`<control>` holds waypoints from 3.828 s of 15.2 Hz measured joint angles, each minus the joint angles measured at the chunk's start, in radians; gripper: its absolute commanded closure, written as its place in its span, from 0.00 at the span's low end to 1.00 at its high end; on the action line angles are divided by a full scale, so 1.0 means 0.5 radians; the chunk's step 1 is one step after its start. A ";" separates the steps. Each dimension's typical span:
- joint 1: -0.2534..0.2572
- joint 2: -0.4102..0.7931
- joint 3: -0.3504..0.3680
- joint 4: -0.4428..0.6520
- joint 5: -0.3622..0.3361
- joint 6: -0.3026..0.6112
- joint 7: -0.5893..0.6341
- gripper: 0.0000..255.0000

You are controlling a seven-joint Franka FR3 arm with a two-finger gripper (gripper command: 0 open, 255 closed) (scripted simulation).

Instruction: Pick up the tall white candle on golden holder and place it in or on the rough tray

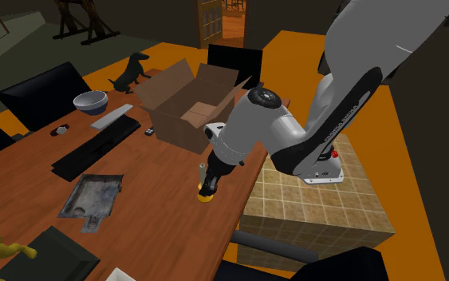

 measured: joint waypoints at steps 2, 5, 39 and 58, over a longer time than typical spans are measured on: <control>0.000 0.000 0.000 0.000 0.000 0.000 0.000 1.00; 0.000 0.000 0.000 0.000 0.000 0.000 0.000 1.00; -0.056 0.007 -0.334 0.698 -0.212 -0.702 -0.139 1.00; 0.109 1.926 -0.401 2.502 -2.137 -1.350 0.740 1.00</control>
